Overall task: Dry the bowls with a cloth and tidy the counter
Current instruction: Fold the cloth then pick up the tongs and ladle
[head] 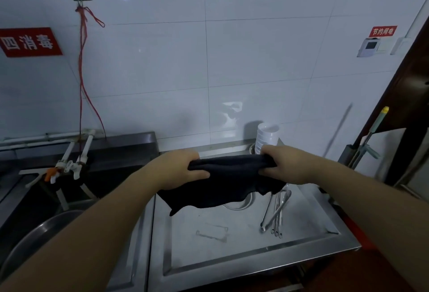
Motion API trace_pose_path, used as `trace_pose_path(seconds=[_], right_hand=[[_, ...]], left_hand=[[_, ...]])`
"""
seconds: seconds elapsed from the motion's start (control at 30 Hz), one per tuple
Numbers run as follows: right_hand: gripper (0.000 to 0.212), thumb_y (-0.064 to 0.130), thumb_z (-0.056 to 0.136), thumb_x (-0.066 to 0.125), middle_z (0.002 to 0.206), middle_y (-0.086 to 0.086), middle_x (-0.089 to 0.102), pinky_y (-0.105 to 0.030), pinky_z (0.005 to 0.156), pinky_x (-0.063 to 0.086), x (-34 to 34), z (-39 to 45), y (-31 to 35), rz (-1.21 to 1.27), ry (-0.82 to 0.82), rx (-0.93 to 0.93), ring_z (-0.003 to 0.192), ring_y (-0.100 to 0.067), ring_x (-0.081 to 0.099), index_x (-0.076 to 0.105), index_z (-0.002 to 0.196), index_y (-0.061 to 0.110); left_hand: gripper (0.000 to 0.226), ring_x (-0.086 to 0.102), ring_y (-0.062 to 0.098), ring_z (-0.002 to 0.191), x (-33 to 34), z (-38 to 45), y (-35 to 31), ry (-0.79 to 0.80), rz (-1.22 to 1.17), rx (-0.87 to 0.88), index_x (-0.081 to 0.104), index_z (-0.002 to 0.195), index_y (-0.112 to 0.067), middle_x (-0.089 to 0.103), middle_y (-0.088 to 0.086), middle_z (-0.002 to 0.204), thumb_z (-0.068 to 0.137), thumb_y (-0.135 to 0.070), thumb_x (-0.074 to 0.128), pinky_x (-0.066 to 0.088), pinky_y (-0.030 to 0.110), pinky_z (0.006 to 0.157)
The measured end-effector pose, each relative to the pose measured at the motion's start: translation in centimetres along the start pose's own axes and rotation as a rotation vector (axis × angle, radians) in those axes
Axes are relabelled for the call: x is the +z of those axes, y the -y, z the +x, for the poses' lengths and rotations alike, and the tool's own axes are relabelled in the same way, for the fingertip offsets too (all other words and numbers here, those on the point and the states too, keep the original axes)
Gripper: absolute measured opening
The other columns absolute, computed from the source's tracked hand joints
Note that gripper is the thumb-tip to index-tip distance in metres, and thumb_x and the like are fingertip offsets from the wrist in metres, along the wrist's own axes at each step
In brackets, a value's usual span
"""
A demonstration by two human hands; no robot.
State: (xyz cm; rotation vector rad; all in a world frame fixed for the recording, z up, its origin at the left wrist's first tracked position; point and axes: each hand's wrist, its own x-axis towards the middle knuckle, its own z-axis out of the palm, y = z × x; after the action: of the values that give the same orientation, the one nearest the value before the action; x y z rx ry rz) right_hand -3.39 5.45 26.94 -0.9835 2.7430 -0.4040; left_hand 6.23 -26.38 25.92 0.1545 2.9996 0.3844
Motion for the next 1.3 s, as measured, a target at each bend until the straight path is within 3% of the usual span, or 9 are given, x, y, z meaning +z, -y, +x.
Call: trace_pose_path(seconds=[0.17,0.23,0.33,0.47,0.57,0.87,1.0,1.17,1.3], right_hand=[[0.032,0.052,0.084,0.077,0.086,0.010,0.058,-0.025,0.061,0.037,0.2,-0.7,-1.7,0.057,-0.019,0.028,0.077,-0.005,0.055,0.050,0.089,0.035],[0.025,0.055,0.084,0.067,0.093,0.007,0.064,-0.030,0.070,0.047,0.0,-1.0,-2.6,0.161,0.075,0.088,0.086,-0.010,0.061,0.056,0.094,0.035],[0.006,0.037,0.096,0.059,0.102,0.005,0.066,-0.035,0.086,0.052,0.3,-1.5,-4.8,0.116,0.107,0.133,0.096,-0.014,0.062,0.062,0.101,0.036],[0.010,0.036,0.100,0.065,0.097,0.012,0.065,-0.021,0.072,0.043,0.6,-2.5,-8.2,0.012,0.069,0.114,0.090,-0.011,0.061,0.066,0.105,0.027],[0.013,0.041,0.095,0.071,0.090,0.012,0.065,-0.024,0.066,0.041,0.9,-3.5,-11.3,0.008,0.076,0.177,0.083,-0.005,0.060,0.067,0.096,0.029],[0.021,0.041,0.083,0.082,0.080,0.009,0.067,-0.029,0.066,0.047,3.5,-5.6,-22.6,0.100,0.134,0.258,0.078,-0.008,0.063,0.063,0.077,0.032],[0.024,0.041,0.081,0.084,0.085,0.009,0.065,-0.033,0.073,0.052,4.3,-6.1,-28.7,0.150,0.192,0.258,0.080,-0.006,0.062,0.062,0.076,0.034],[0.027,0.037,0.080,0.084,0.075,0.012,0.064,-0.017,0.059,0.037,5.4,-6.3,-35.1,0.172,0.272,0.213,0.072,0.003,0.058,0.059,0.071,0.034],[0.020,0.034,0.080,0.083,0.076,0.011,0.067,-0.019,0.061,0.043,6.2,-6.7,-38.2,0.226,0.384,0.200,0.072,0.000,0.061,0.064,0.076,0.032]], left_hand=[[0.035,0.062,0.008,0.075,1.1,1.1,-0.3,0.064,0.055,0.009,0.059,0.085,-0.037,0.064,-0.010,0.084,0.091,-0.071,0.061,0.040,0.024,0.061],[0.034,0.062,0.007,0.075,1.3,1.3,-0.3,0.099,0.079,0.003,0.060,0.085,-0.036,0.064,-0.010,0.084,0.090,-0.070,0.064,0.040,0.024,0.061],[0.021,0.060,0.006,0.081,2.2,1.8,-0.7,0.161,0.128,0.015,0.060,0.087,-0.037,0.063,-0.012,0.090,0.093,-0.055,0.069,0.042,0.024,0.065],[0.018,0.064,0.013,0.091,4.4,2.7,-1.7,0.192,0.112,-0.007,0.072,0.106,-0.027,0.067,-0.007,0.097,0.096,-0.043,0.069,0.055,0.035,0.082],[0.017,0.065,0.013,0.089,6.5,3.5,-2.4,0.200,0.043,-0.047,0.076,0.106,-0.029,0.068,-0.009,0.094,0.097,-0.041,0.068,0.058,0.040,0.086],[0.025,0.065,0.000,0.096,13.7,8.3,-6.6,0.276,-0.224,-0.130,0.074,0.122,-0.038,0.069,-0.023,0.103,0.102,-0.031,0.062,0.054,0.029,0.092],[0.024,0.065,-0.004,0.091,16.5,11.2,-10.3,0.302,-0.238,-0.165,0.075,0.118,-0.042,0.069,-0.028,0.097,0.099,-0.031,0.065,0.050,0.020,0.081],[0.014,0.064,-0.010,0.087,19.6,12.8,-14.9,0.291,-0.323,-0.304,0.076,0.099,-0.046,0.071,-0.028,0.090,0.094,-0.035,0.070,0.049,0.019,0.076],[0.017,0.066,-0.005,0.084,22.1,12.7,-18.1,0.348,-0.366,-0.386,0.077,0.099,-0.044,0.073,-0.023,0.091,0.095,-0.030,0.068,0.049,0.017,0.073]])
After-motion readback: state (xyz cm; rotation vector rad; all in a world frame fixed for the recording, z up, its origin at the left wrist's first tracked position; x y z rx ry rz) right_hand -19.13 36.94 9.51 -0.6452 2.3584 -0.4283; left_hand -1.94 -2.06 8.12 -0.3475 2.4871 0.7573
